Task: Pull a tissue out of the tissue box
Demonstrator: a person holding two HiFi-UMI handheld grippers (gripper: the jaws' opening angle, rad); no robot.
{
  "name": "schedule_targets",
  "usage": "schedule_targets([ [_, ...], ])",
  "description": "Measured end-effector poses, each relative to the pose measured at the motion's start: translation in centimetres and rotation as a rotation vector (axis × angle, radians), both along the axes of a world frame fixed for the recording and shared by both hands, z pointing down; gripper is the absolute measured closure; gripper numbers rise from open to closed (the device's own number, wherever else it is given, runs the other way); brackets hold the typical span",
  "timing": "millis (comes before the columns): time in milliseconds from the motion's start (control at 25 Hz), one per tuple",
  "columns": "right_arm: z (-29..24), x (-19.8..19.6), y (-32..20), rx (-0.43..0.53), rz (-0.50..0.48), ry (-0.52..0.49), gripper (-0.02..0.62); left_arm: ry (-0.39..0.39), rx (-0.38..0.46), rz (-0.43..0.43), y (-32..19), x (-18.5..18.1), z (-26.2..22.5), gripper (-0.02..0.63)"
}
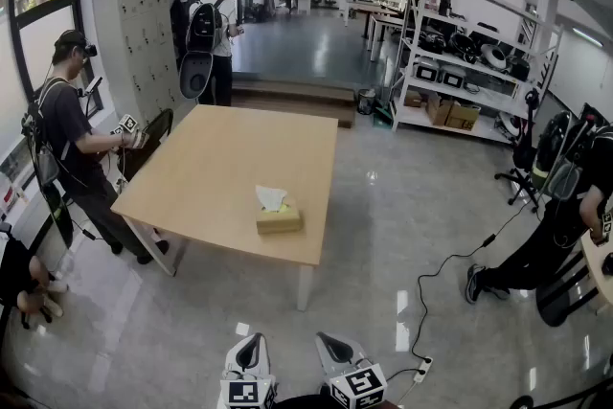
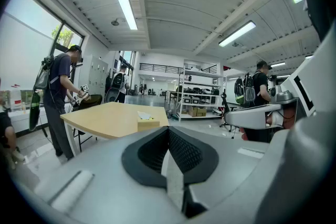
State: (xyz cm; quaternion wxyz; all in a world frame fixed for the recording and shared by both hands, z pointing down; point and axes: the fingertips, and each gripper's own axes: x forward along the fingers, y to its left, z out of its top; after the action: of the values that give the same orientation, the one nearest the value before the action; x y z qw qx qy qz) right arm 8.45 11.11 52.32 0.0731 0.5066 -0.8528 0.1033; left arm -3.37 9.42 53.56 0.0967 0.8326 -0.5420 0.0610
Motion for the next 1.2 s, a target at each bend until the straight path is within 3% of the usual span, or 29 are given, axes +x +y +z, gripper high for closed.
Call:
schedule_targets([
  [800,0.0,0.9,0.7,0.007,0.006,-0.002,0.604,0.007,0.007,-0.018,0.7,0.5,-0.6,0.588],
  [1200,0.3,1.9,-3.8,0.008,-0.019,-0.016,0.603,0.019,0.022,-0.080,-2.2,1.6,-0.1,0.588],
])
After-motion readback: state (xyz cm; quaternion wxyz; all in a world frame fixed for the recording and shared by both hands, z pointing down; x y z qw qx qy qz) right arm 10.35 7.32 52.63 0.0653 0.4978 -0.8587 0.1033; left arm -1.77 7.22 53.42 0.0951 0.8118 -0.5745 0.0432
